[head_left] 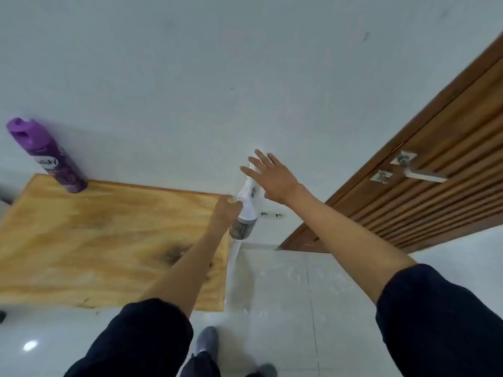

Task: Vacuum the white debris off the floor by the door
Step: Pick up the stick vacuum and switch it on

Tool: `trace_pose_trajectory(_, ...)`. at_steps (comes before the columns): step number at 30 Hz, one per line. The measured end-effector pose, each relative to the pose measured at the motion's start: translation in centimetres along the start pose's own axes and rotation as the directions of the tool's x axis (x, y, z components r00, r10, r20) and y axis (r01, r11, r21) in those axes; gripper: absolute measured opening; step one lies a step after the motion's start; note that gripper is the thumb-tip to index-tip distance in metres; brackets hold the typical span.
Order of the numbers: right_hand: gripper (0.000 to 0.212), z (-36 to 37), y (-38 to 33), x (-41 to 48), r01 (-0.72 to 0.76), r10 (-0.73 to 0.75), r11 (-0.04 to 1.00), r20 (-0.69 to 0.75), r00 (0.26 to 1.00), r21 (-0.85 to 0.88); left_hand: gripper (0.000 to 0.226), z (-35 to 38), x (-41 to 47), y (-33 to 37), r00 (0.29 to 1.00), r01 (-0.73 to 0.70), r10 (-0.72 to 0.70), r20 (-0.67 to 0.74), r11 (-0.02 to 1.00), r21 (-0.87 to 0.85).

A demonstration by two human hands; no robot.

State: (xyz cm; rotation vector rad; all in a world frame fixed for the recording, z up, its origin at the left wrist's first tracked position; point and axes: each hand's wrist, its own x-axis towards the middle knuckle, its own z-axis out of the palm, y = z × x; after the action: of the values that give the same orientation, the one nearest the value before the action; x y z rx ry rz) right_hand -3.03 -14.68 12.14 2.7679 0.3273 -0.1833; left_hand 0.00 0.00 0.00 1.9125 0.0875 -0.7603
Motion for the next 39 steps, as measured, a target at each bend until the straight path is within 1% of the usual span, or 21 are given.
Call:
trace_pose_trajectory(1, 0.078, 0.1, 0.2, 0.9, 0.047, -0.045, 0.997, 0.031, 0.999, -0.066, 0.082, 0.4, 0.4, -0.4, 1.000, 0.004, -0.004, -0.005, 1.000, 0.030)
trace_pose_trajectory(2, 0.075, 0.1, 0.4, 1.6, 0.086, -0.082, 0.991, 0.048, 0.995, -0.100, 0.091, 0.7, 0.7, -0.7, 1.000, -0.002, 0.002, 0.004, 0.998, 0.055)
trace_pose_trajectory(5, 0.061, 1.0, 0.8, 3.6, 0.191, -0.168, 0.963, 0.132, 0.977, -0.191, 0.102, 2.5, 2.3, -2.5, 0.998, -0.053, 0.051, 0.029, 0.995, 0.087)
trace_pose_trajectory(8, 0.046, 2.2, 1.1, 5.4, 0.294, -0.229, 0.904, 0.229, 0.946, -0.309, 0.116, 4.0, 3.4, -3.2, 0.996, -0.089, 0.090, -0.006, 0.991, 0.096)
trace_pose_trajectory(10, 0.037, 2.9, 1.3, 6.2, 0.341, -0.260, 0.878, 0.266, 0.928, -0.334, 0.117, 4.6, 3.3, -3.1, 0.994, -0.107, 0.110, -0.029, 0.991, 0.077)
trace_pose_trajectory(12, 0.021, 3.0, 1.4, 6.6, 0.371, -0.266, 0.863, 0.315, 0.911, -0.343, 0.113, 5.0, 3.0, -2.8, 0.989, -0.131, 0.134, -0.069, 0.990, 0.049)
trace_pose_trajectory(13, 0.014, 3.1, 1.5, 6.7, 0.384, -0.285, 0.853, 0.302, 0.910, -0.353, 0.110, 5.1, 3.0, -2.6, 0.986, -0.139, 0.141, -0.088, 0.990, 0.037)
trace_pose_trajectory(14, 0.015, 3.4, 1.6, 6.8, 0.393, -0.302, 0.846, 0.283, 0.910, -0.361, 0.107, 5.2, 3.0, -2.5, 0.984, -0.145, 0.147, -0.099, 0.989, 0.034)
trace_pose_trajectory(15, 0.018, 3.5, 1.7, 6.6, 0.393, -0.294, 0.844, 0.298, 0.908, -0.364, 0.104, 5.4, 3.1, -2.6, 0.983, -0.150, 0.153, -0.098, 0.988, 0.039)
trace_pose_trajectory(18, 0.021, 3.4, 1.8, 5.4, 0.370, -0.272, 0.851, 0.289, 0.918, -0.373, 0.097, 5.9, 2.3, -2.3, 0.983, -0.169, 0.174, -0.059, 0.982, 0.078)
trace_pose_trajectory(19, 0.021, 3.0, 1.8, 4.7, 0.361, -0.254, 0.857, 0.308, 0.917, -0.367, 0.096, 6.3, 1.8, -2.3, 0.983, -0.174, 0.178, -0.044, 0.981, 0.089)
trace_pose_trajectory(22, 0.032, 2.7, 1.7, 2.0, 0.357, -0.238, 0.875, 0.352, 0.905, -0.327, 0.099, 7.6, -0.4, -2.5, 0.983, -0.182, 0.184, -0.003, 0.975, 0.126)
trace_pose_trajectory(25, 0.028, 2.2, 1.8, -1.7, 0.304, -0.174, 0.912, 0.411, 0.895, -0.276, 0.099, 9.6, -3.3, -3.2, 0.972, -0.232, 0.235, 0.003, 0.960, 0.158)
trace_pose_trajectory(27, 0.024, 2.3, 2.1, -4.7, 0.238, -0.126, 0.947, 0.431, 0.893, -0.216, 0.097, 11.1, -5.4, -3.8, 0.959, -0.278, 0.282, 0.006, 0.943, 0.181)
trace_pose_trajectory(31, 0.022, 1.9, 2.7, -11.1, 0.071, -0.041, 0.996, 0.413, 0.910, -0.058, 0.089, 13.8, -9.6, -4.2, 0.929, -0.360, 0.369, 0.013, 0.896, 0.260)
trace_pose_trajectory(34, 0.013, 1.5, 2.7, -16.9, -0.012, 0.018, 1.000, 0.416, 0.909, -0.016, 0.089, 16.1, -13.4, -3.9, 0.900, -0.423, 0.433, 0.051, 0.840, 0.341)
trace_pose_trajectory(36, 0.009, 1.4, 2.6, -20.8, -0.091, 0.069, 0.996, 0.464, 0.883, 0.024, 0.088, 17.8, -15.8, -4.1, 0.876, -0.472, 0.472, 0.102, 0.793, 0.385)
trace_pose_trajectory(37, 0.013, 1.3, 2.5, -22.8, -0.129, 0.083, 0.990, 0.514, 0.854, 0.054, 0.088, 18.6, -17.0, -4.3, 0.862, -0.498, 0.492, 0.127, 0.768, 0.403)
trace_pose_trajectory(39, 0.020, 1.3, 2.7, -27.3, -0.252, 0.077, 0.947, 0.621, 0.780, 0.199, 0.088, 20.6, -19.9, -4.8, 0.829, -0.549, 0.530, 0.178, 0.711, 0.439)
